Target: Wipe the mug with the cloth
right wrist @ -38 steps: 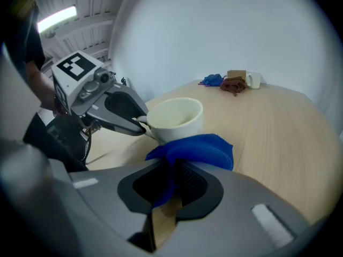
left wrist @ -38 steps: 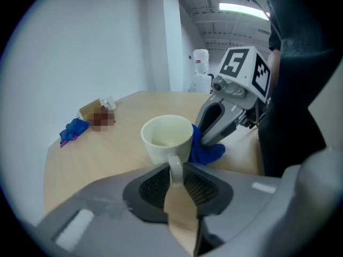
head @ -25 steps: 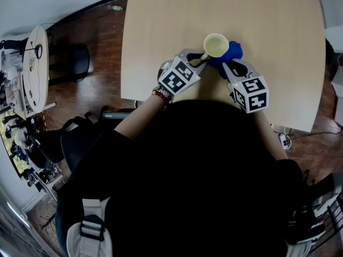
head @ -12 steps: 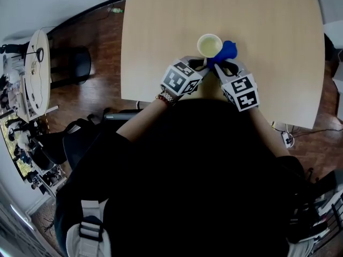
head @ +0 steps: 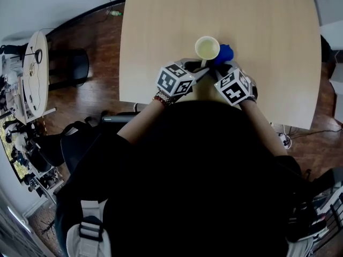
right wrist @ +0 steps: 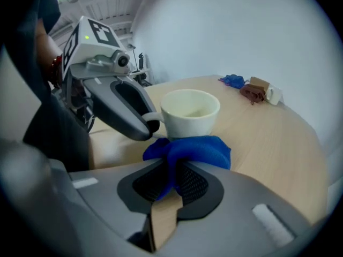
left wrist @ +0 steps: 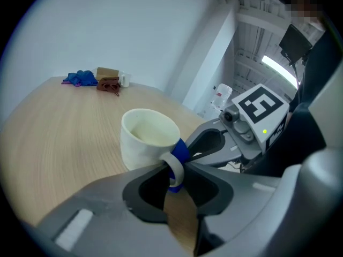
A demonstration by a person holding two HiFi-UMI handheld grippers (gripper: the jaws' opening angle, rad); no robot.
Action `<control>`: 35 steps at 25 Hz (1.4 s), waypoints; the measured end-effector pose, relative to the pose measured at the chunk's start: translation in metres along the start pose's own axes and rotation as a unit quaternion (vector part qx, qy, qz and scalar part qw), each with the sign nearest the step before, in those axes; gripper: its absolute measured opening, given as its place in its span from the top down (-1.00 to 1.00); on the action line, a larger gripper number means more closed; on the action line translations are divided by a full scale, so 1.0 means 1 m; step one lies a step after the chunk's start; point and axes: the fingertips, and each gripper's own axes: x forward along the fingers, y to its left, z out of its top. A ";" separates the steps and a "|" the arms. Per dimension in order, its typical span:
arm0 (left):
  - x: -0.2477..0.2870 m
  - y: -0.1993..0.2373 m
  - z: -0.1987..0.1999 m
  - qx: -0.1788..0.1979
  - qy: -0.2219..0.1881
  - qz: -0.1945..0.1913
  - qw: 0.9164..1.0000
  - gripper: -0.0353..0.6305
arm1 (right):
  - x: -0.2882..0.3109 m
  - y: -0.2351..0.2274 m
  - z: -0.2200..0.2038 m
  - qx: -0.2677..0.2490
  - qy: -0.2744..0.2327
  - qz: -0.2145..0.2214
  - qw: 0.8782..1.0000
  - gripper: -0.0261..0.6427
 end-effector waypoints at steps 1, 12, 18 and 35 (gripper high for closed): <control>-0.004 0.000 -0.001 0.005 -0.004 0.002 1.000 0.63 | -0.005 0.001 -0.004 -0.009 0.008 -0.004 1.000 0.75; -0.038 0.042 -0.012 -0.022 -0.043 0.043 0.998 0.19 | -0.056 -0.053 -0.028 0.107 -0.071 -0.021 0.991 0.29; -0.092 0.057 0.016 -0.050 -0.154 0.083 0.983 0.19 | -0.125 -0.090 0.012 0.135 -0.157 -0.099 0.973 0.29; -0.100 0.008 0.053 -0.016 -0.204 0.031 0.978 0.24 | -0.220 -0.087 0.071 0.124 -0.317 -0.199 0.919 0.36</control>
